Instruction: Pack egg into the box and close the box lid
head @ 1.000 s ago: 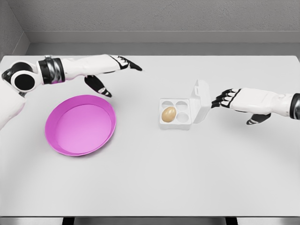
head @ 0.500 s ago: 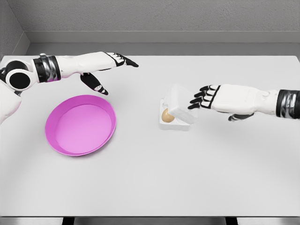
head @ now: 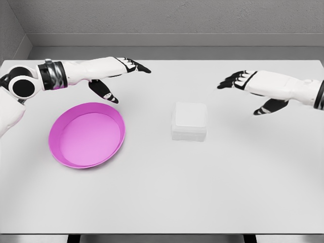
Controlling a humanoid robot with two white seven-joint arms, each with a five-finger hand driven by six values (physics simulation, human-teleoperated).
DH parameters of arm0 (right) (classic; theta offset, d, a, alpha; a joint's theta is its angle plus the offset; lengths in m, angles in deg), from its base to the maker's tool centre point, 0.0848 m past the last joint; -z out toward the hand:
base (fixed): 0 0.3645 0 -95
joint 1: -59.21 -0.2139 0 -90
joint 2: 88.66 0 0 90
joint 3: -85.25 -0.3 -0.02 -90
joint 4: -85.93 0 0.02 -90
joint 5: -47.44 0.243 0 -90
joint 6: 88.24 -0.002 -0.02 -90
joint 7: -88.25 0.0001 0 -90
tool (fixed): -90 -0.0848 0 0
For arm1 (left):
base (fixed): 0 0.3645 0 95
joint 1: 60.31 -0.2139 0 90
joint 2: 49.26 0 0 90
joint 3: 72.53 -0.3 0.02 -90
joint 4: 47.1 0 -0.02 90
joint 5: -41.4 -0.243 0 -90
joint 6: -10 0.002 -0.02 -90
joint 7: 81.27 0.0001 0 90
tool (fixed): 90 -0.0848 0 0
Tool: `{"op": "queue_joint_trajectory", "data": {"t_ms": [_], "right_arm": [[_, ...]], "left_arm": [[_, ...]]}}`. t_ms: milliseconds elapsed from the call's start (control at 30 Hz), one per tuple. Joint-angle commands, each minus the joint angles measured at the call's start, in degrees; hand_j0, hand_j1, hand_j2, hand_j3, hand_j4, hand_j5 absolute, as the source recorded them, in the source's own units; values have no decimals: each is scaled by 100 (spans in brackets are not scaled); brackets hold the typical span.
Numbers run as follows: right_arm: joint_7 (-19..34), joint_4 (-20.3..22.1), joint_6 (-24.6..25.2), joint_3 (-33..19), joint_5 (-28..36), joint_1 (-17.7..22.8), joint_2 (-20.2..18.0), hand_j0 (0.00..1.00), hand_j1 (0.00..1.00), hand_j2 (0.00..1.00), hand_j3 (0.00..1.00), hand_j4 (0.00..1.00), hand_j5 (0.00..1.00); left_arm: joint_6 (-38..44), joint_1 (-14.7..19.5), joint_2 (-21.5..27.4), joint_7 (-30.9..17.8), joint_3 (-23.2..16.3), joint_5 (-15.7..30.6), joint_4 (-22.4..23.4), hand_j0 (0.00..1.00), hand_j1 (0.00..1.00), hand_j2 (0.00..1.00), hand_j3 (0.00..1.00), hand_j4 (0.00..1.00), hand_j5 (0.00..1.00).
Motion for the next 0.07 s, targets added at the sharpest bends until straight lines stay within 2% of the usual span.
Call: {"op": "queue_joint_trajectory", "data": {"t_ms": [0, 33], "right_arm": [[-3, -76, 16, -23, 114, 0, -47, 100, 100, 100, 100, 100, 100], [-3, -76, 16, -23, 105, -9, -47, 100, 100, 100, 100, 100, 100]], "left_arm": [[15, 0, 13, 5, 5, 38, 21, 100, 100, 100, 100, 100, 100], [15, 0, 13, 5, 5, 38, 21, 100, 100, 100, 100, 100, 100]]}}
